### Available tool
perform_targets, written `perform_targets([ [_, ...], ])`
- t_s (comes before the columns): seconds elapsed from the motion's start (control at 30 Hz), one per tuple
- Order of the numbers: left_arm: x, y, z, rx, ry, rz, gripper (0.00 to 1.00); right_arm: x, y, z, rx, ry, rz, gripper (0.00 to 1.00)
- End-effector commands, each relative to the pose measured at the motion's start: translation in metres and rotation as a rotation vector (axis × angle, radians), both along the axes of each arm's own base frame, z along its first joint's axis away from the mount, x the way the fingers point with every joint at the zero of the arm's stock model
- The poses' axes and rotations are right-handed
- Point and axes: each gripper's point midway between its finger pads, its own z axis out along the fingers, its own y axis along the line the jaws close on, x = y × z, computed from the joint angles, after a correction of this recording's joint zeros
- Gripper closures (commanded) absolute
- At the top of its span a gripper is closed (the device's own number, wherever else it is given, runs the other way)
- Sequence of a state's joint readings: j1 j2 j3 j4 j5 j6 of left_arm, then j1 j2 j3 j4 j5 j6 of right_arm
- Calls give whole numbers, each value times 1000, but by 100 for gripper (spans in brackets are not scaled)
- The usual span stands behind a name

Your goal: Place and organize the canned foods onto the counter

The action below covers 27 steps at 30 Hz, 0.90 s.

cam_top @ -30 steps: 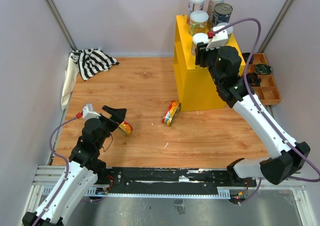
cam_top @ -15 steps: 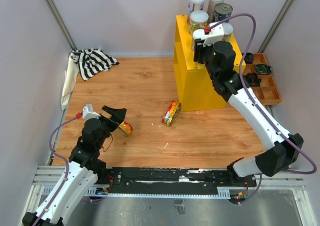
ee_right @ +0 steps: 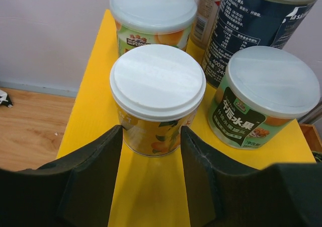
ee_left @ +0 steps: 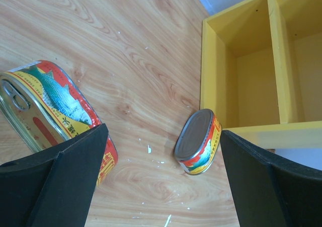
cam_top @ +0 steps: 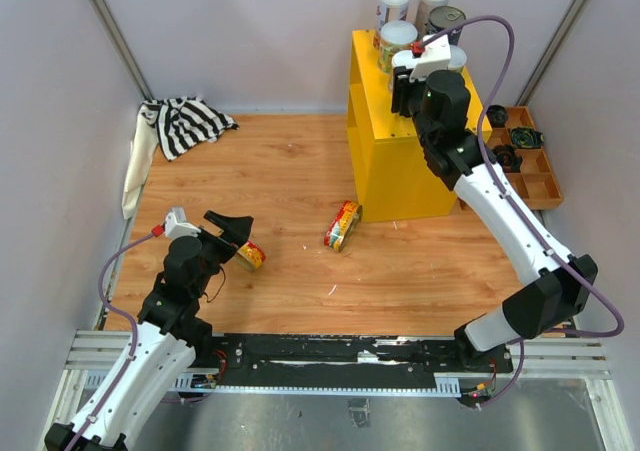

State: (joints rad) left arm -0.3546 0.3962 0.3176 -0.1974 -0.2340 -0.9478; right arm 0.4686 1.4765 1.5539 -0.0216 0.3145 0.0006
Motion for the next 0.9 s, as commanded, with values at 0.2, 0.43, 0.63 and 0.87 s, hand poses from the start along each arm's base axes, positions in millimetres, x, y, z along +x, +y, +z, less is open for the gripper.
perform_targets([
  [0.2,1,6,-1,12,2,24,2,14,-15,13,29,-26,-34,50],
  [0.43,3,5,0,22,4,23,2,18,-13,12,23,-21,-20,50],
  [0.63,4,5,2,24,1,23,2,22,-12,10,20,-16,-11,50],
  [0.87,5,6,4,31,-1,26,2,23,-9,9,22,-13,3,48],
])
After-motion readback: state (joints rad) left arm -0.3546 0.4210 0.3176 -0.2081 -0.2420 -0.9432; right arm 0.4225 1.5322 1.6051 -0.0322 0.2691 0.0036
